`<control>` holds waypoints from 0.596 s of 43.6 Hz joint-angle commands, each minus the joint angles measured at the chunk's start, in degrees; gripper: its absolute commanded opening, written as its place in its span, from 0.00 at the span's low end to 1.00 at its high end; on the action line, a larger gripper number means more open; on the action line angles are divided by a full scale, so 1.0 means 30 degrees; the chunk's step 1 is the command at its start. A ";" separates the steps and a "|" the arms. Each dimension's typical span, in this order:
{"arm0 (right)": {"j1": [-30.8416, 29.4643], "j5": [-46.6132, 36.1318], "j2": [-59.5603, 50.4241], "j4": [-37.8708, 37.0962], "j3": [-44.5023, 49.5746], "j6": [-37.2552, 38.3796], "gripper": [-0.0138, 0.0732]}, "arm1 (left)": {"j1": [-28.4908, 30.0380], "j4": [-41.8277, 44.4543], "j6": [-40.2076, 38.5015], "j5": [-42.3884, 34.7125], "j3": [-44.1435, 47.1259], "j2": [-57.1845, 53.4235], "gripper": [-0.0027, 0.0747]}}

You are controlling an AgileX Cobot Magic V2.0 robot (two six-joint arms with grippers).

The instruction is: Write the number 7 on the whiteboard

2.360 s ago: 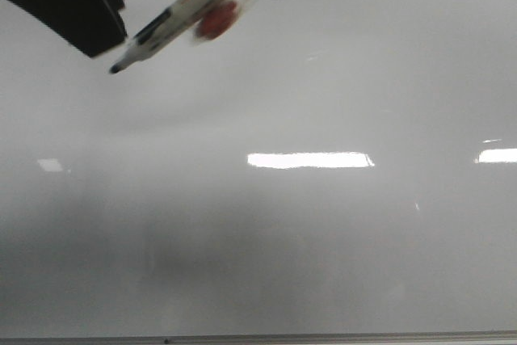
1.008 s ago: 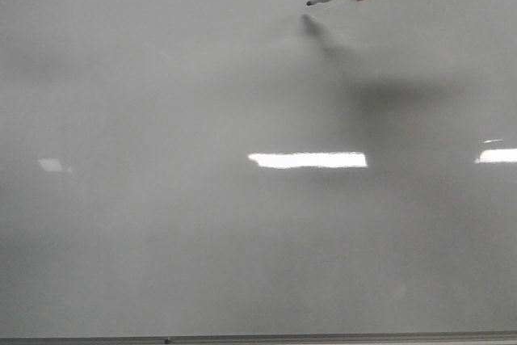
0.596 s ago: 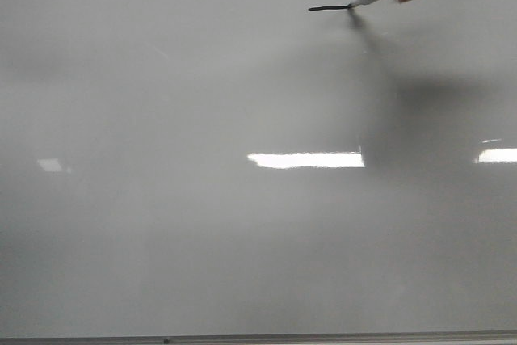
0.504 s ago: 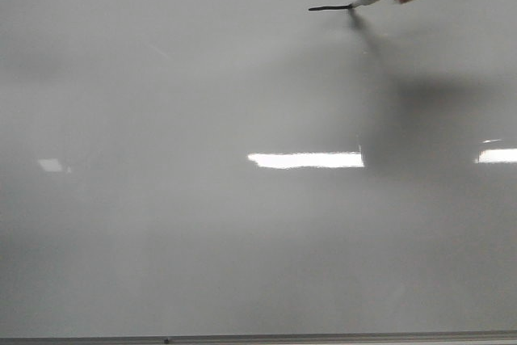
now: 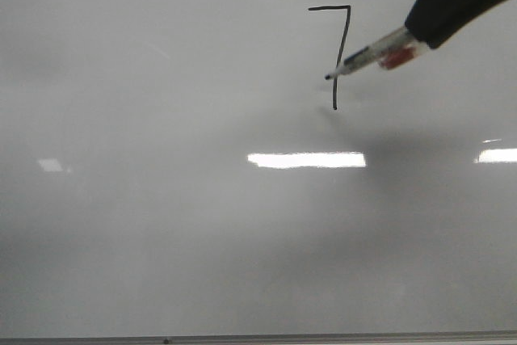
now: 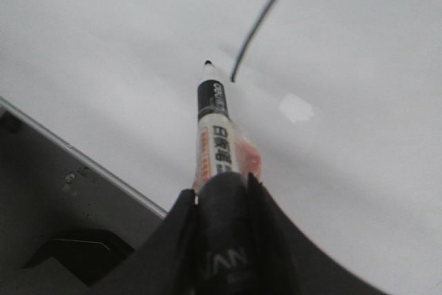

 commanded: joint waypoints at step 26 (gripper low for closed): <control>0.3848 0.5548 -0.5900 0.2357 -0.0499 -0.7911 0.08 | -1.0683 -0.3351 0.6409 -0.2881 -0.2642 0.5598 0.57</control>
